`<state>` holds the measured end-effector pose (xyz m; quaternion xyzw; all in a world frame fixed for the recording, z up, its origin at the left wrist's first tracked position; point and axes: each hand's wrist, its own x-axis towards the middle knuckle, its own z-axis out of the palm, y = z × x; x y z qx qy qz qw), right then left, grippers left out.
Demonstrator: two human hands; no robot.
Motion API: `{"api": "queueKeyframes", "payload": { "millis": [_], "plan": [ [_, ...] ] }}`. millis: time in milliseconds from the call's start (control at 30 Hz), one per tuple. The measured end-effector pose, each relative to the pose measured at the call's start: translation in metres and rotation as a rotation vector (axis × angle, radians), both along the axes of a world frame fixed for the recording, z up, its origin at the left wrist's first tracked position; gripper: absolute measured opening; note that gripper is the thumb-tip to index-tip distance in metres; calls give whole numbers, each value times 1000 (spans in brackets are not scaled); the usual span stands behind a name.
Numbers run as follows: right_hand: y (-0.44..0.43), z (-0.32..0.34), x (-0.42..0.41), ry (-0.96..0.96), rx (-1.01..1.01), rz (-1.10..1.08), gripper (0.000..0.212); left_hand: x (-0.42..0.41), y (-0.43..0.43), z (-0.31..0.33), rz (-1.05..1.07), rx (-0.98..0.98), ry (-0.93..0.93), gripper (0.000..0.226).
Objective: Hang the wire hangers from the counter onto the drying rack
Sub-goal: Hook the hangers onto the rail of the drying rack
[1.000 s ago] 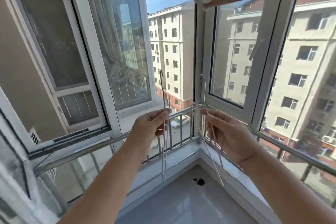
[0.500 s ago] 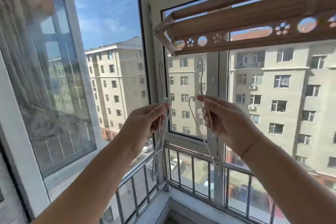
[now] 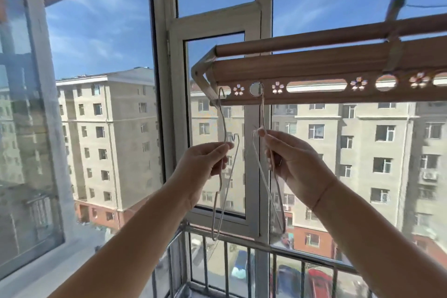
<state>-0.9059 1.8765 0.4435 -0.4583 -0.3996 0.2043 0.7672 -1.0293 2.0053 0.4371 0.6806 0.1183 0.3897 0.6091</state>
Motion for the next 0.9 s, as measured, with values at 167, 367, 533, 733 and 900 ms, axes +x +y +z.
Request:
{"api": "queueKeyframes", "payload": {
  "millis": [167,367,533,733,900],
  "plan": [
    [4,4,8,-29,-7,-25,21,16,10,3,-30,-10,-20,17],
    [13,5,16,-31,-22,-62,20,34,24,5,-8,-46,-39,17],
    [19,2,20,-23,-48,-84,17,41,29,4,-16,-52,12,18],
    [16,-6,19,23,-65,-65,21,42,29,-3,-30,-55,29,18],
    [13,-9,18,39,-68,-61,27,34,31,-4,-25,-88,4,17]
  ]
}}
